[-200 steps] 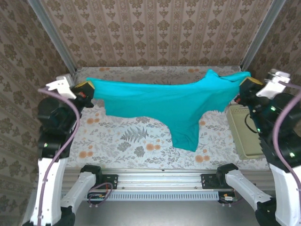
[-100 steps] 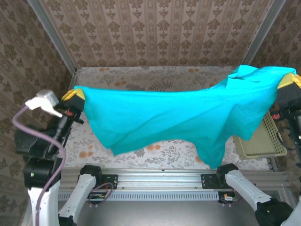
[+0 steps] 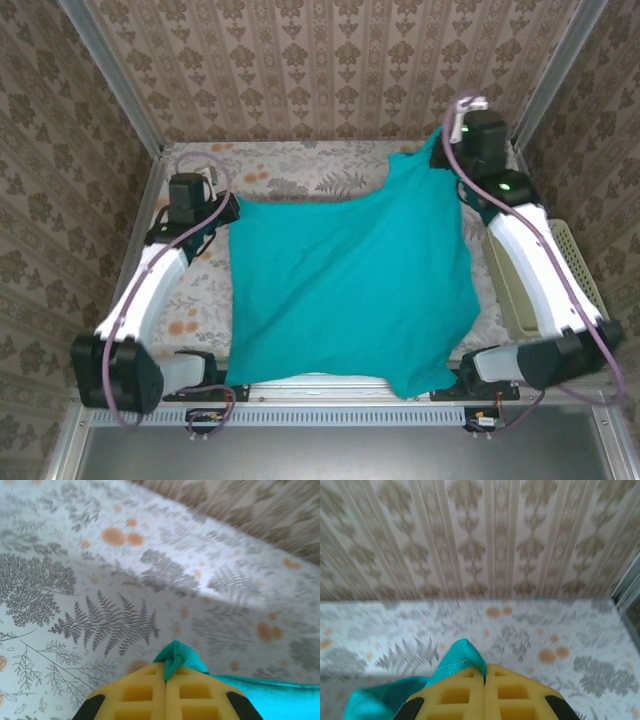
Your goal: Fold the inside-out t-shirt
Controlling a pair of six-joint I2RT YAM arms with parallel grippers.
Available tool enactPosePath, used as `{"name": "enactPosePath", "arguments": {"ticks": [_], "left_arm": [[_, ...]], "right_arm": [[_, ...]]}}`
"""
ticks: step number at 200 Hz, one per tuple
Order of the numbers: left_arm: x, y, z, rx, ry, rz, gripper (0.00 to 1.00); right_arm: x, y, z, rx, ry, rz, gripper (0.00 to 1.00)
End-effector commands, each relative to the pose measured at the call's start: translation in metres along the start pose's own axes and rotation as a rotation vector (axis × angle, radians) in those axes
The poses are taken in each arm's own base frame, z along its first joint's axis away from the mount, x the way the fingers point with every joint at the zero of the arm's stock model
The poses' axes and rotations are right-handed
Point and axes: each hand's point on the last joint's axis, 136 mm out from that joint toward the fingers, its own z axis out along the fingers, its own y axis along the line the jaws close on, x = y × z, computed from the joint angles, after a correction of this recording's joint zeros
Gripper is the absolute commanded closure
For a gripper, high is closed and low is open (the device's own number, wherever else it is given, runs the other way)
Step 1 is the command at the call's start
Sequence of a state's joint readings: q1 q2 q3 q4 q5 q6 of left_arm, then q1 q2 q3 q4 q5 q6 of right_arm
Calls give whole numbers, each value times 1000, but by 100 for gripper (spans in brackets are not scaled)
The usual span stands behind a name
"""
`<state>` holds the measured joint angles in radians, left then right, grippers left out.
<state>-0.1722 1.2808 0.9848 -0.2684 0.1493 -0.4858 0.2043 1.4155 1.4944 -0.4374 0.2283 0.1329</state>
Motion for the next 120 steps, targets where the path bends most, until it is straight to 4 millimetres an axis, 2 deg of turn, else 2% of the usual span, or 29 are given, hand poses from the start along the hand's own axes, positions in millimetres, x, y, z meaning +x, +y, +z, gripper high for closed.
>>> {"name": "enactPosePath", "arguments": {"ticks": [1,18,34,62,91,120], "left_arm": [[-18,14,44,-53,-25,0,100],[-13,28,83,-101,30,1,100],[-14,39,111,-126,64,-9,100],[-24,55,141,-145,84,-52,100],[-42,64,150,-135,78,-79,100],[-60,67,145,-117,53,-92,100]], "right_arm": [[2,6,48,6,-28,21,100],[29,11,96,27,54,18,100],[48,13,131,47,117,17,100],[64,20,178,54,188,15,100],[63,25,204,54,198,20,100],[53,23,205,60,182,44,100]]}}
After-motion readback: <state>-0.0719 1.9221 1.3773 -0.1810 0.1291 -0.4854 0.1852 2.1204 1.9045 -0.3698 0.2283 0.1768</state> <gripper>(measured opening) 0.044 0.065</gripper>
